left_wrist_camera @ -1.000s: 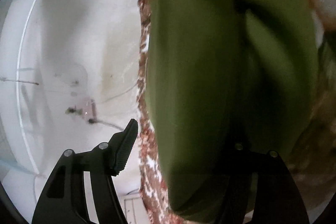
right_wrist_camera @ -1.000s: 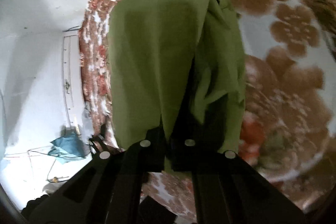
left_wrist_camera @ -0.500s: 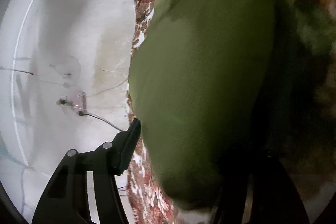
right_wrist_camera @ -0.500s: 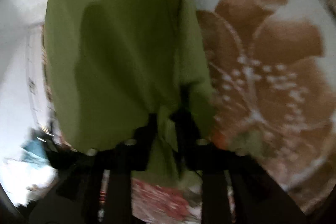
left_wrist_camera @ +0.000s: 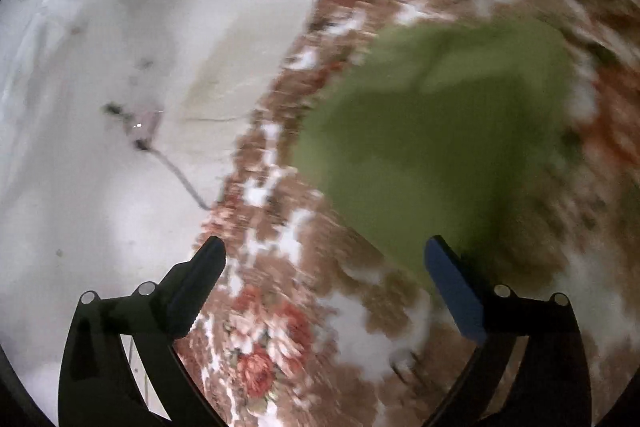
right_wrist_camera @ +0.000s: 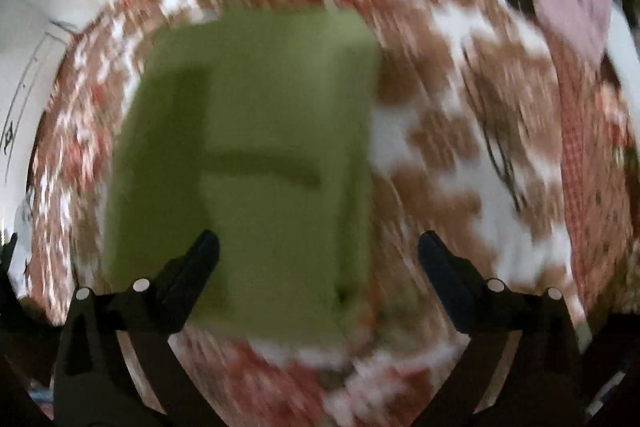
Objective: Fold large clothes
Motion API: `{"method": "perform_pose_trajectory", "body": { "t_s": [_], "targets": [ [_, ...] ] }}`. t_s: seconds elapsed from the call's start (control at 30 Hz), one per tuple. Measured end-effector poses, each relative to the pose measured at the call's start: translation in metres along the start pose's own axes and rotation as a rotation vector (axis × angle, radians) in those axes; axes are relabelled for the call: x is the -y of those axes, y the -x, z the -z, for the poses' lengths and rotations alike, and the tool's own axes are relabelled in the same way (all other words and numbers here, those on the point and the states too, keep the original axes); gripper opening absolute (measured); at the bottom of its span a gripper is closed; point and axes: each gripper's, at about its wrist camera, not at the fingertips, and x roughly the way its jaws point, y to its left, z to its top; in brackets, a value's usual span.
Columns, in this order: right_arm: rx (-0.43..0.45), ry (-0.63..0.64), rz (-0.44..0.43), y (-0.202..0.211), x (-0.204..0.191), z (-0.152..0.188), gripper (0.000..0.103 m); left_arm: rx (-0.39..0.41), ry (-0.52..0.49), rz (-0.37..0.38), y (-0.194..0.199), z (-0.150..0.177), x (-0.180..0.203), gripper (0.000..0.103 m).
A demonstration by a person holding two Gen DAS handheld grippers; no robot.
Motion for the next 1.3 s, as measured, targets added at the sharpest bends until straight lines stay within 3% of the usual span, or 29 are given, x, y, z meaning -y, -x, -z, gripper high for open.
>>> {"method": "perform_pose_trajectory", "body": {
  "t_s": [0.1,0.2,0.27,0.37,0.47,0.53,0.73,0.83,0.93,1.03,1.1,1.2,1.3],
  "targets": [
    [0.064,-0.012,0.065,-0.035,-0.029,-0.021,0.098,-0.028,0.090,-0.012,-0.036,-0.018,-0.007,0.098],
    [0.059,-0.030,0.127,-0.071,-0.034,-0.014,0.098,-0.059,0.209,0.044,-0.070,-0.031,0.002,0.097],
    [0.026,-0.011,0.229,-0.097,-0.033,-0.004,0.098,-0.151,0.265,0.144,-0.098,-0.022,0.027,0.097],
    [0.022,0.010,0.253,-0.110,-0.016,0.017,0.098,-0.189,0.361,0.191,-0.113,0.003,0.043,0.097],
    [0.036,0.072,0.313,-0.106,0.004,0.035,0.098,-0.210,0.420,0.261,-0.117,0.017,0.041,0.097],
    [0.037,0.101,0.347,-0.103,0.012,0.043,0.098,-0.198,0.388,0.273,-0.112,0.021,0.043,0.097],
    [-0.008,0.052,0.363,-0.078,0.031,0.047,0.098,-0.223,0.432,0.408,-0.094,0.036,0.005,0.098],
    [0.075,0.020,0.300,-0.047,0.020,0.024,0.098,-0.172,0.486,0.408,-0.085,0.035,-0.028,0.098],
    [0.180,-0.005,0.204,-0.032,-0.007,-0.019,0.098,-0.098,0.618,0.423,-0.101,0.017,-0.072,0.098],
    [0.197,-0.046,0.101,-0.048,-0.035,-0.067,0.098,-0.065,0.760,0.443,-0.141,-0.006,-0.102,0.098],
    [0.192,-0.073,0.100,-0.070,-0.049,-0.092,0.098,-0.074,0.827,0.462,-0.175,-0.021,-0.112,0.098],
    [0.154,-0.100,0.167,-0.107,-0.055,-0.115,0.098,-0.146,0.909,0.495,-0.237,-0.035,-0.117,0.097],
    [0.122,-0.050,0.234,-0.137,-0.049,-0.120,0.098,-0.325,0.899,0.532,-0.300,-0.028,-0.098,0.097]
  ]
}}
